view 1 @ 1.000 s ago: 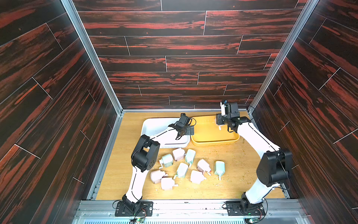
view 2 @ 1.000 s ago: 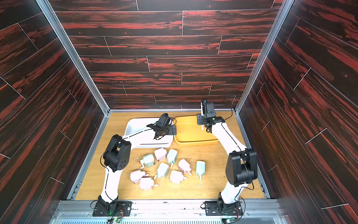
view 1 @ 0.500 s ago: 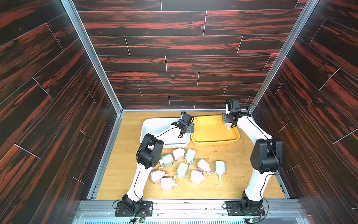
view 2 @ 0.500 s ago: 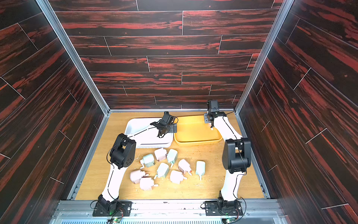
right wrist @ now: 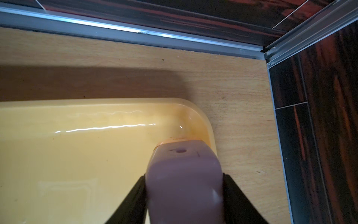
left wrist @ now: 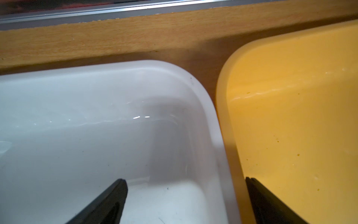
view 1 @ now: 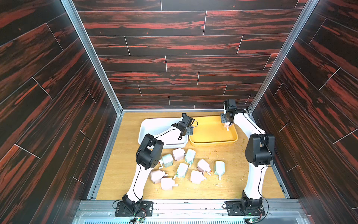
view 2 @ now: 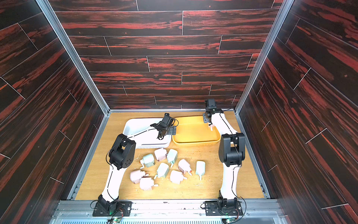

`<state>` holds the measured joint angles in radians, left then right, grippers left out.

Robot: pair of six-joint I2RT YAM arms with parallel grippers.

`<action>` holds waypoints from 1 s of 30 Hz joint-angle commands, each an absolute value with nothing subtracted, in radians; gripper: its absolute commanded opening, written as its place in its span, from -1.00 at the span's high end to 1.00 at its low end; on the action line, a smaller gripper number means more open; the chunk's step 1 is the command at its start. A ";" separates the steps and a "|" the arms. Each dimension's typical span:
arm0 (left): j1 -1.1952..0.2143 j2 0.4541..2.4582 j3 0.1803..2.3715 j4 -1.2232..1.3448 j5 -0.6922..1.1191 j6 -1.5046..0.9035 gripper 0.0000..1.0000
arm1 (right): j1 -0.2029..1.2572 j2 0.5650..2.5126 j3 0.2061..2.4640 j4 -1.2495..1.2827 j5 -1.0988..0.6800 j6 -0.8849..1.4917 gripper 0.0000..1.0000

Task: Place the pencil sharpeners by color into the storage box
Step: Adjust the storage box at the center of the board, then place the pencil sharpener in the storage box.

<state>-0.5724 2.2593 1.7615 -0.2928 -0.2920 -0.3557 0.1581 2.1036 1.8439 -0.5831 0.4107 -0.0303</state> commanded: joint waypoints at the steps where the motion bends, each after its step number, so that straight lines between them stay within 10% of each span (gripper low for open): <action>1: -0.565 2.193 1.737 -0.337 -0.315 -0.308 -1.00 | 0.160 2.120 1.875 -0.625 0.359 0.010 1.00; 15: -0.548 2.175 1.723 -0.342 -0.308 -0.269 -1.00 | 0.161 2.204 1.917 -0.621 0.389 0.071 0.93; 30: -0.531 2.167 1.722 -0.345 -0.293 -0.218 -1.00 | 0.161 2.268 1.975 -0.631 0.349 0.122 0.29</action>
